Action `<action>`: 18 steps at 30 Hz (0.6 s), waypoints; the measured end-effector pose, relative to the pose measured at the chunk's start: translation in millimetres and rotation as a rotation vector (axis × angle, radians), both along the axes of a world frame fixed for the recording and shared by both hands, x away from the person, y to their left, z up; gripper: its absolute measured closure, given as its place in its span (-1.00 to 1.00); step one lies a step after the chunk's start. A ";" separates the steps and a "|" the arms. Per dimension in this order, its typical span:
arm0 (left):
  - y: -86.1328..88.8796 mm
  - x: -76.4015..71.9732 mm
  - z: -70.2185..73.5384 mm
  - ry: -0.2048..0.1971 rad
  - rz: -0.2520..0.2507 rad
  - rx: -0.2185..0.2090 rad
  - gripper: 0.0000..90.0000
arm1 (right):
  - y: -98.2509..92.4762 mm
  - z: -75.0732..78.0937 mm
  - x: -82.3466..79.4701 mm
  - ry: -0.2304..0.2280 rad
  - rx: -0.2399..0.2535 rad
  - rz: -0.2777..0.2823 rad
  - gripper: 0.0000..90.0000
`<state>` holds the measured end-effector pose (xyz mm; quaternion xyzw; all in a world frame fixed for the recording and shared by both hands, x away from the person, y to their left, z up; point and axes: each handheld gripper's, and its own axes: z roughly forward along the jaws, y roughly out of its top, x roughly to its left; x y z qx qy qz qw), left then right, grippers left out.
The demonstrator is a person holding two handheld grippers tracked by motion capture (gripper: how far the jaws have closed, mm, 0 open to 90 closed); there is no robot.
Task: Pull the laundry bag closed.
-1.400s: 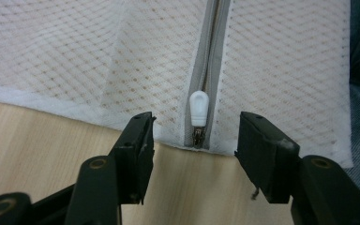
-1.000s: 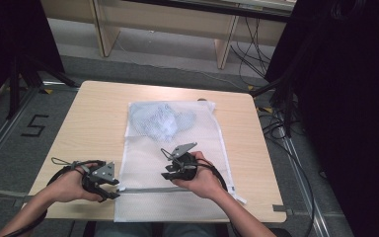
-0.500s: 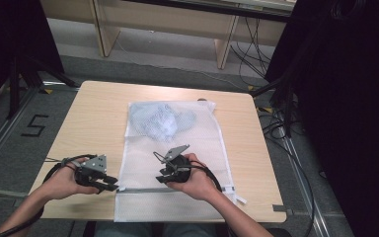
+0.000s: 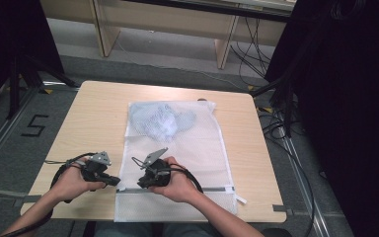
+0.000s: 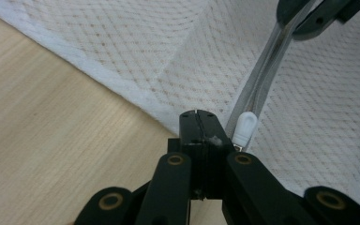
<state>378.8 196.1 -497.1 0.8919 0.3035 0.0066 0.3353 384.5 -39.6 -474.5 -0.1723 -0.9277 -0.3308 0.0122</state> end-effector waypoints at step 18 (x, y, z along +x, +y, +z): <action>-1.3 0.7 -4.2 0.001 -0.033 0.050 0.99 | 37.6 -14.5 2.3 0.005 -0.035 0.096 0.73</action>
